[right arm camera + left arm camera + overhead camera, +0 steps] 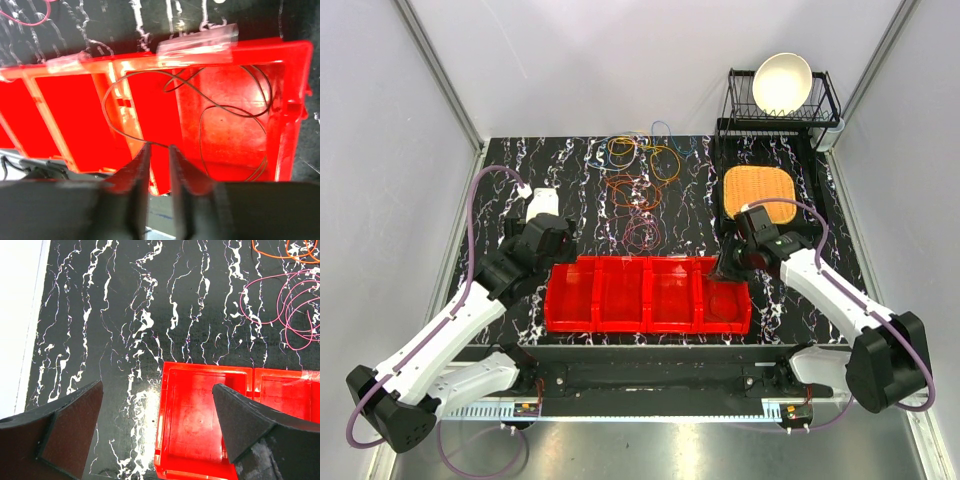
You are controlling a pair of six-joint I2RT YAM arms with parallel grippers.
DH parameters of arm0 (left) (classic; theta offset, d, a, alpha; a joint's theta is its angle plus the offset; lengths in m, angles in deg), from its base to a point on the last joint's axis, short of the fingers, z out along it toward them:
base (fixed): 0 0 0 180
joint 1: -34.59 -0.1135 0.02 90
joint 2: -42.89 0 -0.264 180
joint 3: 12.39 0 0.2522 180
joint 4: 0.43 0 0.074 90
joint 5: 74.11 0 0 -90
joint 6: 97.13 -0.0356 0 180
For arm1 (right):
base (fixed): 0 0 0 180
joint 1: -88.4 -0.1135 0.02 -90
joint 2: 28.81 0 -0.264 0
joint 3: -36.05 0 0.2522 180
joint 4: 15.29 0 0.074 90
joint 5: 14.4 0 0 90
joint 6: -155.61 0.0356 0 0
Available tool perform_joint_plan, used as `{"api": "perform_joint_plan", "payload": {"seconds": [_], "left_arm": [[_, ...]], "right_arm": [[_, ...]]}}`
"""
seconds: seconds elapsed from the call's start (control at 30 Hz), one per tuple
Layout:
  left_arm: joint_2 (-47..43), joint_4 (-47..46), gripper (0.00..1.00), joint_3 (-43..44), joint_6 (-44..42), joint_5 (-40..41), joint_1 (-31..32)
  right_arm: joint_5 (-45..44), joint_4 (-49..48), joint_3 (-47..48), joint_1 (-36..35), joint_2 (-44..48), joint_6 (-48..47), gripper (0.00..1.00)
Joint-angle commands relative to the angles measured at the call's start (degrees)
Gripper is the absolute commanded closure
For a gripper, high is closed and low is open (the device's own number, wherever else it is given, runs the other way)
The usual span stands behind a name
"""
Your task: Untangle the cables
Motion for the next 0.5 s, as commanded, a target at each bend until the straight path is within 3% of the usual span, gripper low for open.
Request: {"api": "perform_joint_plan", "payload": {"seconds": [0.0,0.17,0.47], "left_arm": [[0.3,-1.3,0.04,1.3,-0.6,-0.7,0.2],[0.5,-1.3,0.04,1.4,-0.6,-0.9,0.2],[0.6,-1.3,0.04,1.5,-0.6,-1.0,0.3]], "right_arm": [[-3.4,-2.9,-2.0,0.1,-0.5,-0.4,0.81],[-3.5,-3.7,-3.4,0.1,-3.2,-0.6,0.95],[-5.9,-5.4,-6.1,0.1,-6.1,0.7,0.97]]}}
